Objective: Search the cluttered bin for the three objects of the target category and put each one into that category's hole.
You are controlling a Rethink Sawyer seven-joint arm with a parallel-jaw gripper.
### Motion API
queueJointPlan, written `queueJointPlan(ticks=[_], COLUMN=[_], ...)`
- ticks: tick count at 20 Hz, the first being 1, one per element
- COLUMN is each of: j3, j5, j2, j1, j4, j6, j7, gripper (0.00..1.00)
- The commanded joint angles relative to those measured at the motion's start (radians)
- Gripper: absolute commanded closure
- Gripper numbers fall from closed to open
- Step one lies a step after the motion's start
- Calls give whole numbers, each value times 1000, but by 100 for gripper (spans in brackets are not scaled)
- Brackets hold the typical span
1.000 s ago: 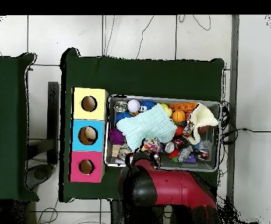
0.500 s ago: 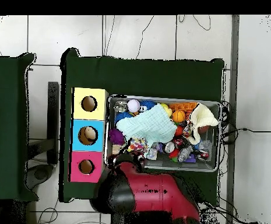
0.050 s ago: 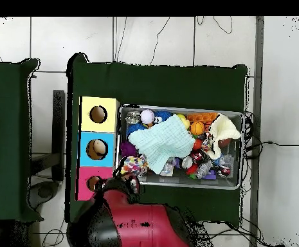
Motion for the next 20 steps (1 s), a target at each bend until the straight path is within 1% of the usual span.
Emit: queueJointPlan(ticks=[1,5,7,10,17,20], j3=[-87,-126,-135,-155,-107,-78], j5=[59,83,103,111,195,236], j2=[-25,-32,-34,-40,-41,-42], j1=[82,146,161,185,164,155], j4=[81,97,110,108,167,206], j6=[92,82,86,97,51,20], j7=[323,350,349,350,315,301], gripper=[100,100,100,100,100,100])
